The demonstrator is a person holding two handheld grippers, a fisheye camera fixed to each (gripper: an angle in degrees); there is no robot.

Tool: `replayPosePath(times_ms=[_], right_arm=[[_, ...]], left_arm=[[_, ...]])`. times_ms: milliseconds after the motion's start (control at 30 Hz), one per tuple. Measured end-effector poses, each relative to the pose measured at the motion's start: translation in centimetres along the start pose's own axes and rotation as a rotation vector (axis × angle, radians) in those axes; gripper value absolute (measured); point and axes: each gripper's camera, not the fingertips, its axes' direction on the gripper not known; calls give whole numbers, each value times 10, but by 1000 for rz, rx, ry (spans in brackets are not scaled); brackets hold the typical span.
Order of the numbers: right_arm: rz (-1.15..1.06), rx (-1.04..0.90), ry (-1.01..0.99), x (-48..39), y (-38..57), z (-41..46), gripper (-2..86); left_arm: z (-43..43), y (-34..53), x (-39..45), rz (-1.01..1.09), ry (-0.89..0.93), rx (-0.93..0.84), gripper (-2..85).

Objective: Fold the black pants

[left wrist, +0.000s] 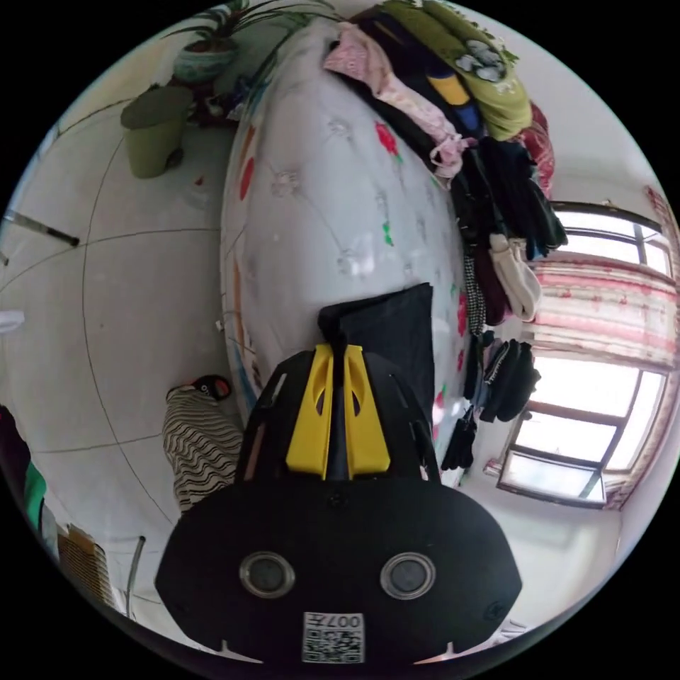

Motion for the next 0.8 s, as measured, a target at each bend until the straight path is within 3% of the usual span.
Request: replayPosePath(times_ms=[100, 267, 367, 433, 533, 700, 800], right_arm=[[-19, -2, -20, -6, 4, 3, 8], [-24, 15, -23, -4, 13, -6, 5], [-15, 42, -25, 2, 21, -15, 5], [-7, 57, -27, 6, 26, -21, 5], [16, 66, -29, 18, 37, -27, 7], [69, 58, -44, 41, 57, -30, 15], [56, 56, -46, 49, 67, -33, 28]], left_arm=[[-6, 8, 22, 74, 90, 18, -6], [-7, 32, 106, 437, 208, -61, -7], [9, 90, 202, 865, 267, -231, -6], [33, 164, 259, 1206, 366, -453, -5], [83, 260, 272, 1483, 406, -713, -1], [176, 355, 229, 1587, 55, -1020, 22], [170, 367, 223, 1586, 112, -1097, 41]])
